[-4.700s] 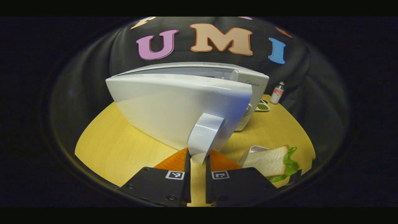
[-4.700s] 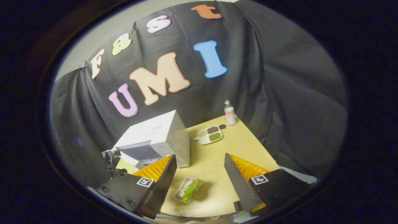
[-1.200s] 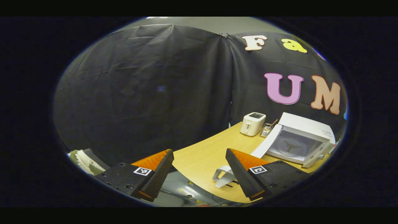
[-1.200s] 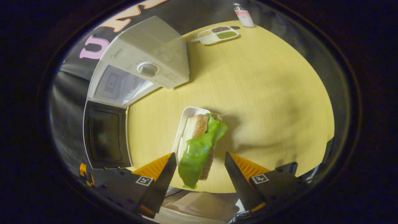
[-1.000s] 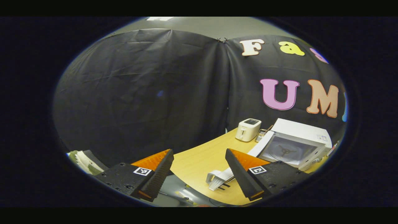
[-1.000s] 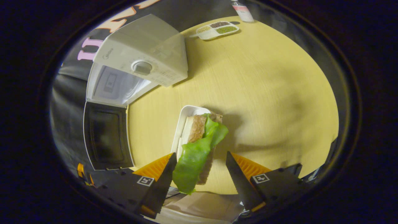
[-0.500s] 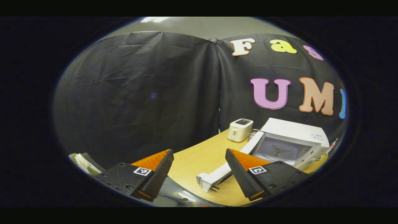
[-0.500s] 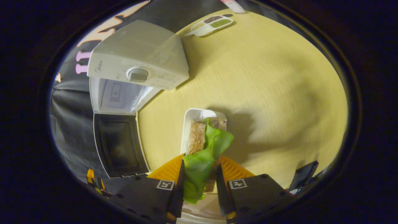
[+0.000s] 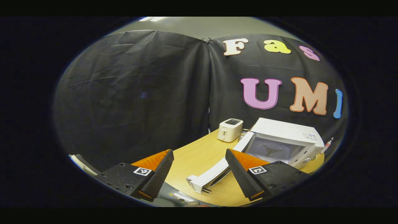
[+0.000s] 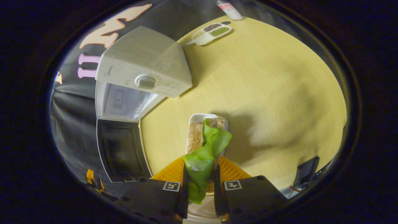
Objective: Open the microwave oven with the left hand, put the food in, and close the microwave oven.
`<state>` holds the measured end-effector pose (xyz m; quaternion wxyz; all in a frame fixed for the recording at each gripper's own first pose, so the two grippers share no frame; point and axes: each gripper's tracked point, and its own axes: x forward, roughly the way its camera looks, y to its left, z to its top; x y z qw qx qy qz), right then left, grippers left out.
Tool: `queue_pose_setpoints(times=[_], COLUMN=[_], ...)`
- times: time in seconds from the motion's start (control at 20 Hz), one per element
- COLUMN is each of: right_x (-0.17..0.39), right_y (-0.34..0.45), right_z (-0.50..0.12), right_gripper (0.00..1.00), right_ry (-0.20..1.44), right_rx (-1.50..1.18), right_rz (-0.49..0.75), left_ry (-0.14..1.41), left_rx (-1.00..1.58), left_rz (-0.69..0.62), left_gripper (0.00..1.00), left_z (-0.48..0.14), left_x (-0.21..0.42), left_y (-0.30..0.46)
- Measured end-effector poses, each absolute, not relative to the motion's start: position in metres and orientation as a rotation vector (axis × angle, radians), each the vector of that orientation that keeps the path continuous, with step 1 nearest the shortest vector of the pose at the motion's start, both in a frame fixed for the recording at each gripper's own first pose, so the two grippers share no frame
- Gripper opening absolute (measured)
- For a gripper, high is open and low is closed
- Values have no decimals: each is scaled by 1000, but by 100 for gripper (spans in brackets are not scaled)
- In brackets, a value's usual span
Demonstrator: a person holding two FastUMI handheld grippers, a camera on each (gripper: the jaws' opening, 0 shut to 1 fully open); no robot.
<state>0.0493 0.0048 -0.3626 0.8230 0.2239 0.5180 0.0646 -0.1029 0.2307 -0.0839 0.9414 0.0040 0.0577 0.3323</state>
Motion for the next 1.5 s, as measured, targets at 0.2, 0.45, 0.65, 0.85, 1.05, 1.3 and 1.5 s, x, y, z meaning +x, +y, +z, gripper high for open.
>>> queue_pose_setpoints(times=[0.2,0.45,0.65,0.85,1.05,1.3,1.5], right_x=[45,34,22,9,8,20,45], right_y=[16,35,53,80,128,187,233], right_z=[-336,-312,-306,-301,-290,-286,-285], right_gripper=[36,36,29,29,29,36,36], right_ry=[1001,899,860,830,780,725,681], right_rx=[524,581,603,602,615,579,624], right_rz=[95,18,-26,-47,-3,64,129], left_ry=[147,189,198,203,213,239,253], left_rx=[21,25,43,44,37,33,68], left_rz=[583,467,385,312,227,178,182], left_gripper=[100,100,100,100,98,96,96], left_z=[-90,-99,-101,-107,-114,-123,-127], left_x=[-82,-49,-28,-11,8,8,3], left_y=[243,266,276,280,277,286,301])
